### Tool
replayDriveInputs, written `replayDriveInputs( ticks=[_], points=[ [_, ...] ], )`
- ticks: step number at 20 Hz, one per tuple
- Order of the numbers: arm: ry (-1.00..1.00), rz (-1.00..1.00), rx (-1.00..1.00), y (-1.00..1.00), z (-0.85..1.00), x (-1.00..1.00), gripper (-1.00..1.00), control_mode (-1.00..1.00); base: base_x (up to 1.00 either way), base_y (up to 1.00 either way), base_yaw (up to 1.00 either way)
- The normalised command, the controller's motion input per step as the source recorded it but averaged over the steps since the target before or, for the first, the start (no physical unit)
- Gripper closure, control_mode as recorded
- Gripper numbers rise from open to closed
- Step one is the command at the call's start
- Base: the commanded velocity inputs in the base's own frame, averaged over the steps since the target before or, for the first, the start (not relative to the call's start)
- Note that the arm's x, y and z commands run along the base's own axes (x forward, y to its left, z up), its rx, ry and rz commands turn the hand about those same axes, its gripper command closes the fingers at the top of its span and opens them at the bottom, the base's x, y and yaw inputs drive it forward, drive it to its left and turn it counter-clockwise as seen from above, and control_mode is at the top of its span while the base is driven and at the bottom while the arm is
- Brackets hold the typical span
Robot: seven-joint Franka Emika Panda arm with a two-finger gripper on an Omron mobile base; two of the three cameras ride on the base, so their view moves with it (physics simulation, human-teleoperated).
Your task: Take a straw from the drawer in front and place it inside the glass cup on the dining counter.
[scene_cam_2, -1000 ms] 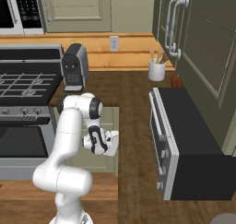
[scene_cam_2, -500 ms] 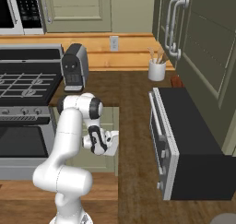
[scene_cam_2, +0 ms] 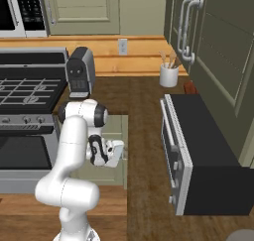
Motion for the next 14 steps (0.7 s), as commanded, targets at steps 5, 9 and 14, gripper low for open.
replayDriveInputs(
  ticks=[5, 9, 14],
  points=[
    [0.0, 0.0, 0.0, 0.66, -0.1, -0.2, 1.0, -1.0, 0.0, 0.0, 0.0],
    [-0.03, 0.0, 0.0, 0.75, -0.07, -0.33, 1.0, -1.0, 0.0, 0.0, 0.0],
    [-0.03, 0.0, 0.0, 0.73, -0.08, -0.42, 1.0, -1.0, 0.0, 0.0, 0.0]
  ],
)
